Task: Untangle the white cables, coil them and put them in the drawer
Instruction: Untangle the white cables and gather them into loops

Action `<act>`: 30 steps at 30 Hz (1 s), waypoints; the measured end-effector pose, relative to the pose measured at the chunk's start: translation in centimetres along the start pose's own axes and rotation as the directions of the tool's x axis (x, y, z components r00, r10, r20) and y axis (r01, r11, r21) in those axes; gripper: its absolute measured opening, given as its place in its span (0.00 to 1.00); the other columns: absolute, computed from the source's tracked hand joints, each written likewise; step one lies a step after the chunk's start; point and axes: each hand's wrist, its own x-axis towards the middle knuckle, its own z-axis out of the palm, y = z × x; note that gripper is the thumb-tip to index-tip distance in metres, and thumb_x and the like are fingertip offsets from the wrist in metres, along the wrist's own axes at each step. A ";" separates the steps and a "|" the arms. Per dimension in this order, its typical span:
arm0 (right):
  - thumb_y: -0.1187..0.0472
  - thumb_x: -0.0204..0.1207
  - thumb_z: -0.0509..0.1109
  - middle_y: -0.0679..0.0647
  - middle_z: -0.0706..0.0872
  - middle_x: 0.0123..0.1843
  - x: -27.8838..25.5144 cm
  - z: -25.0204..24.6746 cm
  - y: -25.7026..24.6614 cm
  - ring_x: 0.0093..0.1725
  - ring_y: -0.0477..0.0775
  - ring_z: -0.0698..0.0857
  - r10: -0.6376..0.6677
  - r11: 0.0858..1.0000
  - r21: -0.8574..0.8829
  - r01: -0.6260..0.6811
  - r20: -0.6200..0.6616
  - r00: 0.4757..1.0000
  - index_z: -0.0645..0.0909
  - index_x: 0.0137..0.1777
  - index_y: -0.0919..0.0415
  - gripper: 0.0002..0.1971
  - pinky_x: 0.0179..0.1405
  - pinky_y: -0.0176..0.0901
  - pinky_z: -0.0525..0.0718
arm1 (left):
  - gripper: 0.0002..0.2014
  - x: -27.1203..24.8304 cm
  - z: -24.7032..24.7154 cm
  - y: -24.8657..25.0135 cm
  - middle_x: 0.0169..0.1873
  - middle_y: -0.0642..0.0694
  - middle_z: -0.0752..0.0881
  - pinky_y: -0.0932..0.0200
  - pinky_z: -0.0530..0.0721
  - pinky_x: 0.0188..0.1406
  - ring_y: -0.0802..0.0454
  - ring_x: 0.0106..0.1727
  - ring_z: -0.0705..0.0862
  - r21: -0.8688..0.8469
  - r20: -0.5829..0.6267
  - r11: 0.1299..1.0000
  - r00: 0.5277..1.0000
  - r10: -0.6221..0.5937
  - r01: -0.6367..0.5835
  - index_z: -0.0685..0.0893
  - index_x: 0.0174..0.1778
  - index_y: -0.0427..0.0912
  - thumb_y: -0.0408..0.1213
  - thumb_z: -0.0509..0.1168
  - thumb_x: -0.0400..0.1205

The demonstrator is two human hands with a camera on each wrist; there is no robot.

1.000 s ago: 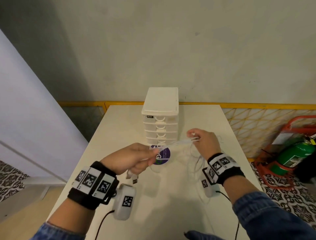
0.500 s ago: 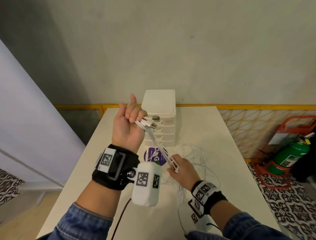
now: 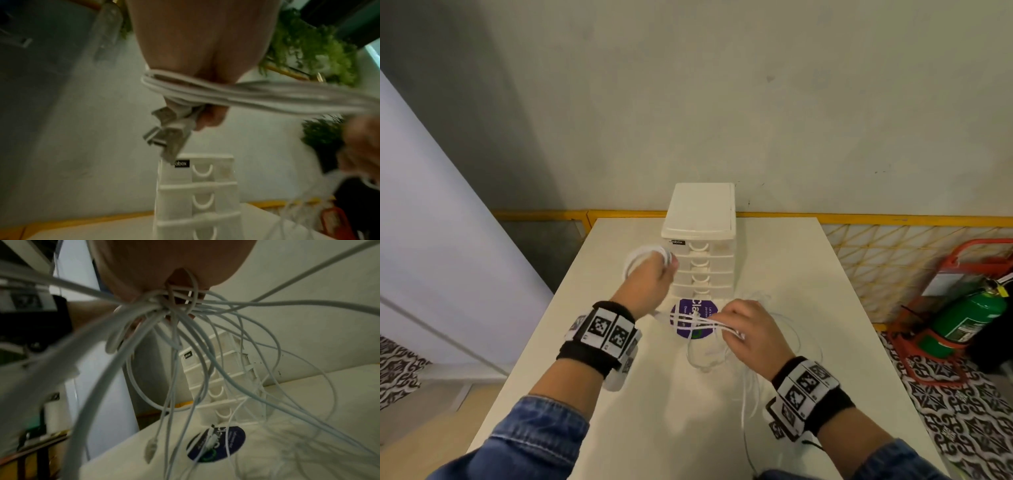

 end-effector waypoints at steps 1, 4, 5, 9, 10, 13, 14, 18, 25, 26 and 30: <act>0.64 0.70 0.65 0.50 0.83 0.42 0.3 -0.4 0.0 0.43 0.44 0.77 0.022 0.999 0.033 -0.021 -0.034 0.999 0.83 0.54 0.52 0.14 0.47 0.35 0.72 | 0.16 -0.2 0.5 -0.6 0.29 0.42 0.79 0.45 0.82 0.35 0.47 0.28 0.77 0.031 0.103 1.000 0.995 -0.006 0.003 0.72 0.34 0.41 0.42 0.55 0.88; 0.61 0.72 0.65 0.44 0.81 0.45 1.1 -1.5 0.5 0.44 0.42 0.79 0.110 0.991 0.082 -0.104 -0.079 0.991 0.85 0.53 0.50 0.13 0.48 0.35 0.74 | 0.22 -1.9 1.6 -0.9 0.22 0.37 0.80 0.48 0.78 0.24 0.46 0.18 0.75 -0.094 0.374 0.996 0.927 0.031 0.005 0.78 0.30 0.37 0.46 0.55 0.87; 0.60 0.71 0.65 0.42 0.80 0.46 1.2 -1.8 0.9 0.45 0.41 0.79 0.154 0.985 0.091 -0.147 -0.072 0.986 0.86 0.53 0.50 0.13 0.48 0.34 0.75 | 0.25 -2.5 1.9 -0.7 0.20 0.37 0.78 0.54 0.73 0.20 0.48 0.15 0.72 -0.154 0.459 0.988 0.887 0.050 0.024 0.78 0.28 0.39 0.50 0.54 0.87; 0.51 0.66 0.73 0.39 0.79 0.45 1.2 -2.4 2.3 0.45 0.38 0.79 0.278 0.960 0.033 -0.277 -0.041 0.960 0.86 0.50 0.50 0.12 0.48 0.21 0.72 | 0.20 -3.6 2.0 0.7 0.19 0.46 0.69 0.64 0.63 0.17 0.54 0.17 0.65 -0.323 0.502 0.944 0.858 0.110 0.068 0.76 0.35 0.38 0.52 0.68 0.80; 0.47 0.67 0.73 0.39 0.80 0.43 0.9 -2.5 2.5 0.44 0.38 0.79 0.270 0.963 0.024 -0.269 -0.031 0.962 0.86 0.47 0.51 0.12 0.46 0.22 0.73 | 0.17 -3.6 1.9 1.0 0.18 0.49 0.70 0.66 0.65 0.18 0.57 0.17 0.66 -0.334 0.424 0.941 0.900 0.103 0.050 0.77 0.36 0.37 0.47 0.70 0.80; 0.39 0.75 0.66 0.38 0.81 0.38 0.3 -2.5 2.7 0.39 0.39 0.80 0.218 0.974 0.059 -0.218 -0.001 0.976 0.85 0.41 0.53 0.18 0.43 0.37 0.78 | 0.15 -2.8 0.8 0.6 0.16 0.55 0.74 0.68 0.70 0.23 0.63 0.18 0.70 -0.324 0.176 0.946 0.983 0.059 0.001 0.77 0.31 0.37 0.40 0.72 0.79; 0.40 0.77 0.63 0.39 0.82 0.38 0.3 -2.5 2.9 0.39 0.40 0.79 0.199 0.978 0.065 -0.199 0.004 0.980 0.86 0.40 0.54 0.19 0.42 0.41 0.79 | 0.16 -2.6 0.4 0.3 0.15 0.54 0.75 0.69 0.70 0.22 0.62 0.17 0.70 -0.329 0.129 0.944 0.991 0.034 0.010 0.76 0.30 0.39 0.41 0.71 0.79; 0.40 0.78 0.61 0.48 0.84 0.39 0.4 -2.2 3.3 0.38 0.40 0.79 0.165 0.982 0.079 -0.170 0.065 0.984 0.89 0.45 0.58 0.23 0.42 0.32 0.76 | 0.16 -2.4 -0.7 -1.2 0.17 0.49 0.72 0.67 0.67 0.18 0.55 0.18 0.67 -0.391 0.070 0.913 0.993 -0.099 0.119 0.75 0.31 0.39 0.43 0.69 0.80; 0.55 0.70 0.76 0.44 0.83 0.41 0.2 -3.4 4.6 0.42 0.42 0.82 0.370 0.915 0.131 -0.381 0.096 0.924 0.90 0.47 0.56 0.08 0.43 0.26 0.75 | 0.11 -3.1 -1.8 -3.3 0.30 0.45 0.83 0.66 0.77 0.31 0.58 0.29 0.79 -0.116 0.187 0.989 0.980 -0.066 0.089 0.87 0.42 0.38 0.43 0.76 0.74; 0.61 0.70 0.76 0.47 0.84 0.41 0.4 -3.5 4.5 0.42 0.43 0.82 0.418 0.892 0.161 -0.423 0.065 0.906 0.90 0.46 0.57 0.06 0.43 0.26 0.75 | 0.10 -3.3 -1.7 -3.4 0.31 0.46 0.84 0.69 0.77 0.31 0.60 0.28 0.79 -0.090 0.205 0.993 0.977 -0.059 0.078 0.87 0.41 0.39 0.43 0.76 0.73; 0.67 0.64 0.79 0.55 0.88 0.40 0.8 -4.2 4.3 0.39 0.46 0.82 0.563 0.789 0.283 -0.545 0.022 0.826 0.90 0.40 0.57 0.06 0.41 0.26 0.75 | 0.13 -3.5 -1.2 -4.0 0.26 0.48 0.80 0.73 0.73 0.25 0.58 0.26 0.76 -0.048 0.180 0.997 0.982 -0.056 0.065 0.85 0.39 0.35 0.43 0.75 0.75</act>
